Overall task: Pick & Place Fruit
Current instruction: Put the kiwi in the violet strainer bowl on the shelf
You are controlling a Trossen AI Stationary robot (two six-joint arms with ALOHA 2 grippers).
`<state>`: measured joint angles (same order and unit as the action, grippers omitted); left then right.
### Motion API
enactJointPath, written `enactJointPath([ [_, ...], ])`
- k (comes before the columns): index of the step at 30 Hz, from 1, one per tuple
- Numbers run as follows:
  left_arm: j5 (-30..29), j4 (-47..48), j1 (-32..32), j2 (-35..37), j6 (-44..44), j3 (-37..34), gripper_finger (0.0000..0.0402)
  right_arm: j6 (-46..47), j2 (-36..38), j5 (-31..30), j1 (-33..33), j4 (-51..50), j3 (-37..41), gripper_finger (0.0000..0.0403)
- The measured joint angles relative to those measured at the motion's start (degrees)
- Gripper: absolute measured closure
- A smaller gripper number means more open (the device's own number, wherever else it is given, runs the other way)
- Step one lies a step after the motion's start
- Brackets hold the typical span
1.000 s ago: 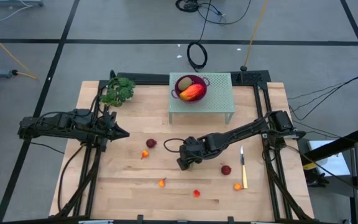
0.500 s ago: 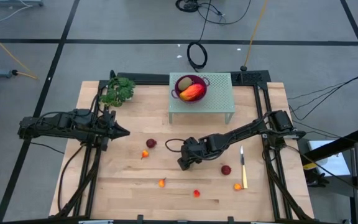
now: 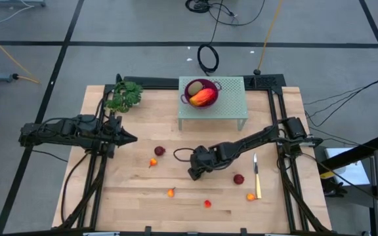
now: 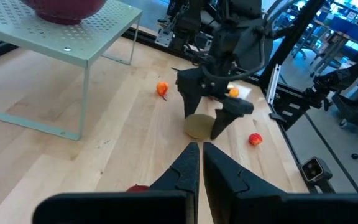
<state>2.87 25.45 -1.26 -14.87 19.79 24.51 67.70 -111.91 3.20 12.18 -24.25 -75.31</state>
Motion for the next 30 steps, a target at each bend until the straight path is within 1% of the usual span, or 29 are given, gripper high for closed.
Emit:
enactJointPath([
  [3,-0.01,-0.07,0.00,0.00,0.29,0.00,0.0382,0.33,-1.14,2.03,-0.23,0.55,-0.09,0.0008],
  [12,-0.02,-0.24,0.00,0.00,0.92,0.00,0.0382,0.57,-0.58,0.22,-0.15,-0.76,-0.07,0.0012],
  [16,-0.02,-0.24,0.00,0.00,0.94,0.00,0.0382,0.59,-0.58,1.31,-0.19,-1.03,-0.04,0.0012],
  [26,-0.04,-0.24,0.00,0.00,1.11,0.00,0.0382,0.57,-0.62,1.54,-0.13,-1.28,0.00,0.0013],
  [28,-0.02,-0.24,0.00,0.00,1.11,0.00,0.0382,0.57,-0.62,2.03,-0.13,-1.40,0.02,0.0021],
  [30,-0.04,-0.24,0.00,0.00,1.11,0.00,0.0382,0.57,-0.62,2.52,-0.17,-1.48,0.04,0.0041],
])
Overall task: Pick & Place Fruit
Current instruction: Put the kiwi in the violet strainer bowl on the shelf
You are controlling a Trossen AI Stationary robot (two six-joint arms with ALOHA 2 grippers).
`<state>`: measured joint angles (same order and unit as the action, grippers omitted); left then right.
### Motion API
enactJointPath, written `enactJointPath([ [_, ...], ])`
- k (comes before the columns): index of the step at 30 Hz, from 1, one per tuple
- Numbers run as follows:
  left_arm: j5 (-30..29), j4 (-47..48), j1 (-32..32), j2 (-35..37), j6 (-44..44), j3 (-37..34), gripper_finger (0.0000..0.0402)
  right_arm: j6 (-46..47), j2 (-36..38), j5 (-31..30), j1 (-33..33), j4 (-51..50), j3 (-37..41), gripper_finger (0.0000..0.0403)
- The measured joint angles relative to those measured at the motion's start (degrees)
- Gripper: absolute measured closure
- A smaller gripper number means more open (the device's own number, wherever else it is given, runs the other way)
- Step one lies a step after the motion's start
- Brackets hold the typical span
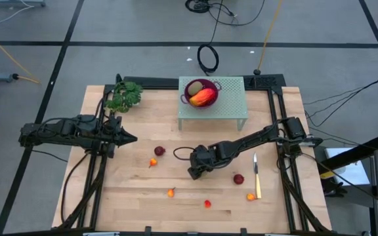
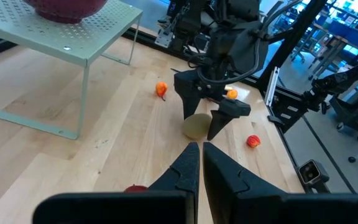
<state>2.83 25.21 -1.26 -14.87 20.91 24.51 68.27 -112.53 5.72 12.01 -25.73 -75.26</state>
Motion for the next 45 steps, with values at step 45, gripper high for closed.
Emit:
enactJointPath([
  [45,-3.52,-1.32,0.00,0.00,-3.66,0.00,0.0382,-34.10,36.33,-20.23,-16.72,6.35,0.11,0.0189],
])
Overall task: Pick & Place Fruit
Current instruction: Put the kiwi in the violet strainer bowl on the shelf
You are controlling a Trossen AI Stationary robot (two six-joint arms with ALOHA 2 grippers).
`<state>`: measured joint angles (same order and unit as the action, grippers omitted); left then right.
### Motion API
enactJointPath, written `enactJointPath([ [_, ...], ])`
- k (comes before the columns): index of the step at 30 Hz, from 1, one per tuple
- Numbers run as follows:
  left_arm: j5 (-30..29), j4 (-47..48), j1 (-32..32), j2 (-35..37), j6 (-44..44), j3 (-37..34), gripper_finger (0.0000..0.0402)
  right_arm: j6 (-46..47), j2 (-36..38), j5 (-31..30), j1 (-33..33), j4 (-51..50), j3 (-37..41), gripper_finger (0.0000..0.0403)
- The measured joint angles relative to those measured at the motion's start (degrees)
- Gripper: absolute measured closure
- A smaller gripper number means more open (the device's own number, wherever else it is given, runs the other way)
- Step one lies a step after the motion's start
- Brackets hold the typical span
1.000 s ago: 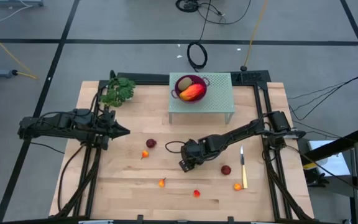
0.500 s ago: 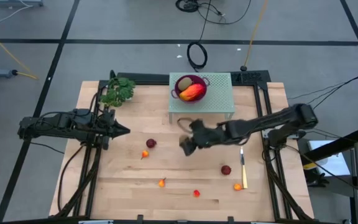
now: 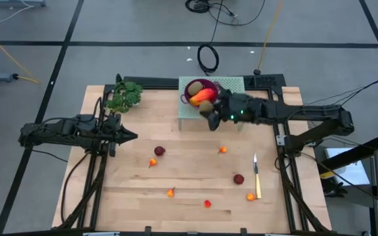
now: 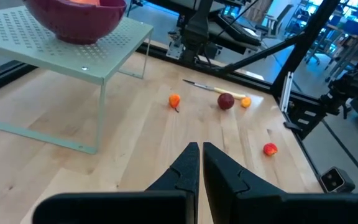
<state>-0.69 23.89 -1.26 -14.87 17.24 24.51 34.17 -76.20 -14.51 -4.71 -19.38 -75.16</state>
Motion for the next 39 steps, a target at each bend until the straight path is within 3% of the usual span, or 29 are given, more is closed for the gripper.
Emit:
enactJointPath([
  [5,0.00,0.01,0.00,-0.07,-0.28,0.00,0.0382,-8.94,-0.17,4.21,-5.63,2.95,0.00,0.0189],
  [10,-1.89,-0.05,0.00,-0.07,0.10,0.00,0.0382,-16.27,-1.89,4.37,-9.96,3.98,0.09,0.0189],
  [18,-5.42,-0.07,0.01,-0.11,1.26,0.00,0.0382,-24.51,-6.10,7.36,-13.22,14.28,-0.24,0.0188],
  [23,-5.42,-0.08,0.00,-0.11,1.24,0.00,0.0382,-25.81,-9.41,9.95,-14.03,16.38,-0.41,0.0188],
  [39,-5.46,-0.05,0.01,-0.11,0.87,0.00,0.0382,-30.60,-16.11,9.86,-14.77,19.83,-0.81,0.0188],
])
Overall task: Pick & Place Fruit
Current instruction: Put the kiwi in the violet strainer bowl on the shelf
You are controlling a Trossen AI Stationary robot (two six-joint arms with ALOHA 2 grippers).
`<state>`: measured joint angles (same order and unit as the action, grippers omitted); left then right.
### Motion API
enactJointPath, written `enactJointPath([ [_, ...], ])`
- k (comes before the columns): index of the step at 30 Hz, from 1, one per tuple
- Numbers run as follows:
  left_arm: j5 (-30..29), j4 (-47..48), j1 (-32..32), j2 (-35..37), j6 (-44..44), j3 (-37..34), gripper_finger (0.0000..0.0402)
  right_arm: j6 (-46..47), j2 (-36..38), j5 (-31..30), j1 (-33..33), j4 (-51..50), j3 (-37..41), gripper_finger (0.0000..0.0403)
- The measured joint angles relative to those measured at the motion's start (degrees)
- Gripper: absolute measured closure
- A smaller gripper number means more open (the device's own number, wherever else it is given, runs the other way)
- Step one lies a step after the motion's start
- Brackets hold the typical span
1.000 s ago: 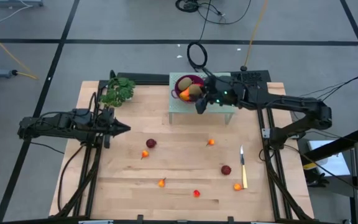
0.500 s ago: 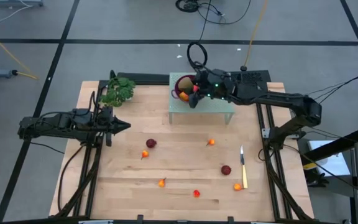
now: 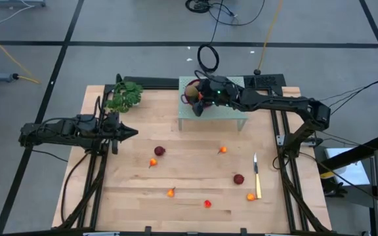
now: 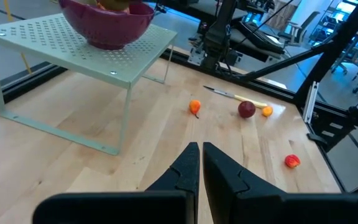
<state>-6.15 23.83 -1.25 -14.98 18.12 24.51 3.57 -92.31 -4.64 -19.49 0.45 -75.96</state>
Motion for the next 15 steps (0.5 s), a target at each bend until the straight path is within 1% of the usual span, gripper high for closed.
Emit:
enactJointPath([
  [4,0.00,0.00,-0.01,0.00,0.00,0.00,0.0382,-1.17,0.35,0.00,0.00,0.91,-0.11,0.0187],
  [11,0.00,0.00,0.01,0.00,-0.27,0.00,0.0382,-1.34,0.31,0.00,-0.09,0.01,-0.07,0.0164],
  [15,-0.02,0.00,-0.01,0.00,-0.34,0.00,0.0382,-1.33,0.17,0.00,-0.09,-0.80,-0.04,0.0161],
])
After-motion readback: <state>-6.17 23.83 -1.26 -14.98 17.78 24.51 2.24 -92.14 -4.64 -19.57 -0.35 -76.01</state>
